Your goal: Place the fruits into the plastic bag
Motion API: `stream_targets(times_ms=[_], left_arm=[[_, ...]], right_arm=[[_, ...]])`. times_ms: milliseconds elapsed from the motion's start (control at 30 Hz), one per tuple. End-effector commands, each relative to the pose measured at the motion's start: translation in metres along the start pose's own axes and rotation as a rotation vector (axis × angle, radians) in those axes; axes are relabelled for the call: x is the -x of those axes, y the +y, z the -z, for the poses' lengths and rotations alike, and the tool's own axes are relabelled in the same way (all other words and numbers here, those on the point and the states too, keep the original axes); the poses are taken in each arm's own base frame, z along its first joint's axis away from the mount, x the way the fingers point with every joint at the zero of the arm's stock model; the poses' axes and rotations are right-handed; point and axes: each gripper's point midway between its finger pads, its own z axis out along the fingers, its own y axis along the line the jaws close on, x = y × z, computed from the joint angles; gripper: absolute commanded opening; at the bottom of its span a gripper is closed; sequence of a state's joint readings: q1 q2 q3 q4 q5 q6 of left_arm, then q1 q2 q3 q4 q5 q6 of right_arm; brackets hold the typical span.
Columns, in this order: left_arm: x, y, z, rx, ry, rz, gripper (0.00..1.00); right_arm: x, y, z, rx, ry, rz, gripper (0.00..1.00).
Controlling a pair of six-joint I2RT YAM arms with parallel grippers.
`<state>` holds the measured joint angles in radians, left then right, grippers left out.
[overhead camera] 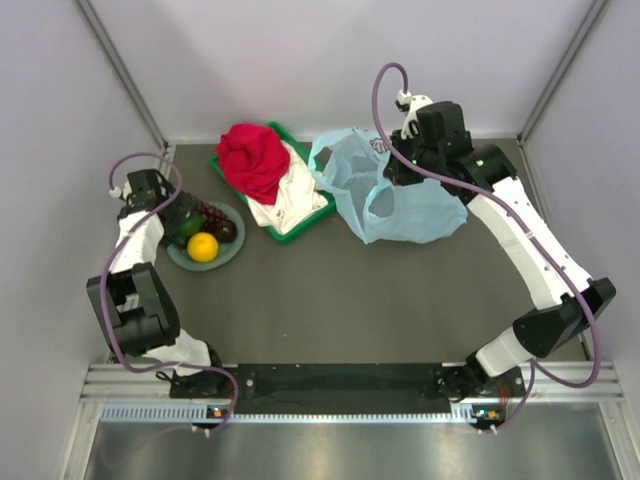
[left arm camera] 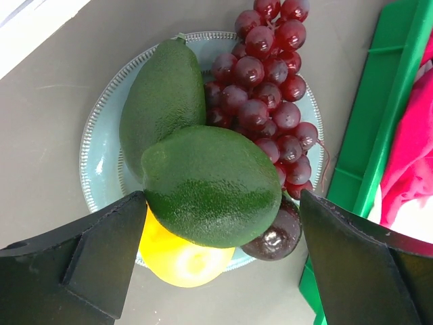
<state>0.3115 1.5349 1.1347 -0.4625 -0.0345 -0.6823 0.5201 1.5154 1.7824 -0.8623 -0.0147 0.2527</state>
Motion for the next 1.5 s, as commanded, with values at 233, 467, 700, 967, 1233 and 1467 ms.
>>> stream_targets(times_ms=[233, 467, 700, 967, 1233, 1467], left_arm=[[0.005, 0.002, -0.010, 0.004, -0.034, 0.037, 0.96], [0.001, 0.003, -0.016, -0.001, -0.036, 0.061, 0.92], [0.000, 0.001, -0.020, -0.012, -0.031, 0.072, 0.85], [-0.007, 0.003, -0.020, -0.014, -0.013, 0.066, 0.65], [-0.005, -0.001, -0.004, -0.041, -0.014, 0.049, 0.51], [0.001, -0.005, 0.019, -0.078, -0.053, 0.045, 0.45]], right_arm=[[0.020, 0.002, 0.005, 0.024, -0.048, 0.010, 0.00], [0.019, 0.002, 0.005, 0.021, -0.044, 0.001, 0.00], [0.016, 0.006, 0.003, 0.048, -0.028, 0.014, 0.00], [0.015, 0.009, 0.004, 0.065, -0.021, 0.030, 0.00], [0.013, 0.009, 0.006, 0.068, -0.010, 0.038, 0.00], [0.013, 0.009, 0.006, 0.070, -0.005, 0.040, 0.00]])
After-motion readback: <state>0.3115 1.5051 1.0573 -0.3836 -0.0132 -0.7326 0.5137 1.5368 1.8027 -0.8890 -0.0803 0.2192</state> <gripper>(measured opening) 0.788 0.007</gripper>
